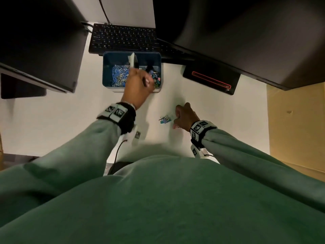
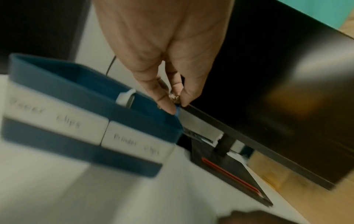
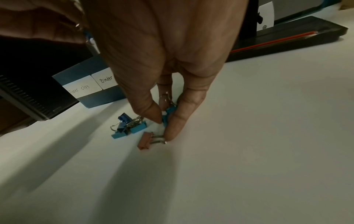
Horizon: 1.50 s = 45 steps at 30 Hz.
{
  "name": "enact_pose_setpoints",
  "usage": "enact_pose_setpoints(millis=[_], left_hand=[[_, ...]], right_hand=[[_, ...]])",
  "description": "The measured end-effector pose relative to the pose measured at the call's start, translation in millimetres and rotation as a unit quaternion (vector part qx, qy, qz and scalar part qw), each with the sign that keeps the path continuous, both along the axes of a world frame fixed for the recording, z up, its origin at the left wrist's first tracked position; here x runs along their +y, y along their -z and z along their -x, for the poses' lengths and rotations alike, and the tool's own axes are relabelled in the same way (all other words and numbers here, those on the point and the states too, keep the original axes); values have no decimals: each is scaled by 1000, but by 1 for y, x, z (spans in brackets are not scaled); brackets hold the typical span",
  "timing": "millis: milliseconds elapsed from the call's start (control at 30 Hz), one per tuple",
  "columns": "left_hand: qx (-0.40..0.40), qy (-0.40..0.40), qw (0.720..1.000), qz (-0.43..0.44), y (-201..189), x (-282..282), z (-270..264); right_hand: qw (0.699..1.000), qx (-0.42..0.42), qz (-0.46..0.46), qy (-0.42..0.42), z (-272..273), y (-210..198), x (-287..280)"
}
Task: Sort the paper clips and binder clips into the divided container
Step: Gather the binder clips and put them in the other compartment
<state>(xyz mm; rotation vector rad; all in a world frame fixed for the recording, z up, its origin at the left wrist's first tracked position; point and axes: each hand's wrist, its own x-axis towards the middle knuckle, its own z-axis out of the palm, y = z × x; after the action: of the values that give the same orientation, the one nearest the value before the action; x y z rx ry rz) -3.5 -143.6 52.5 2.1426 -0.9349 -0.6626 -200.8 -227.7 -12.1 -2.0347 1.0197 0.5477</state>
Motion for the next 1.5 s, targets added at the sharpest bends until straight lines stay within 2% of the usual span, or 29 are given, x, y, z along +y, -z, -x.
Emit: enact_pose_setpoints(millis=[67, 133, 233, 333, 433, 567, 633, 733, 867, 933, 1000, 1133, 1233, 1333, 1367, 1433, 1500], left_hand=[[-26, 1, 1000, -1, -8, -12, -15], [-62, 37, 997, -21, -8, -15, -19], [-113, 60, 991, -29, 6, -6, -1], [-89, 123, 984, -96, 26, 18, 37], [-54, 234, 944, -226, 52, 37, 67], [-129, 309, 908, -251, 74, 34, 83], [-143, 312, 906, -246, 75, 29, 85], [-135, 300, 916, -229, 72, 25, 83], [-78, 250, 941, -212, 69, 33, 69], [-31, 203, 963, -177, 58, 38, 60], [15, 153, 979, -131, 38, 38, 48], [60, 69, 996, -17, -19, 20, 12], [7, 15, 1000, 9, -32, -3, -24], [-89, 16, 994, -66, -21, -15, -39], [-123, 19, 989, -78, -16, -14, -34], [-176, 13, 984, -38, -9, -7, -13], [-169, 57, 983, -41, 6, 6, 15]], right_hand=[[1000, 6, 12, -13, -1, -1, 0], [1000, 4, 19, -20, -1, -2, 0], [1000, -16, 23, -9, 3, 1, -3], [994, -88, -14, 61, 6, -4, -12], [979, -169, -29, 111, -15, -31, -23], [945, -289, -75, 132, -71, -67, -33], [940, -314, -74, 111, -96, -75, -32], [955, -293, 28, 28, -108, -73, -34], [968, -210, 121, -64, -61, -56, -36], [982, -116, 113, -99, -26, -38, -32], [989, -29, 67, -125, 2, -21, -22], [983, 12, 76, -167, 13, 1, 6], [980, 0, 94, -177, 6, 3, 17], [978, -3, 94, -186, 1, 4, 17], [978, 4, 93, -189, 1, 4, 15], [978, 17, 93, -183, 1, 3, 13], [980, 17, 96, -175, 3, 3, 13]])
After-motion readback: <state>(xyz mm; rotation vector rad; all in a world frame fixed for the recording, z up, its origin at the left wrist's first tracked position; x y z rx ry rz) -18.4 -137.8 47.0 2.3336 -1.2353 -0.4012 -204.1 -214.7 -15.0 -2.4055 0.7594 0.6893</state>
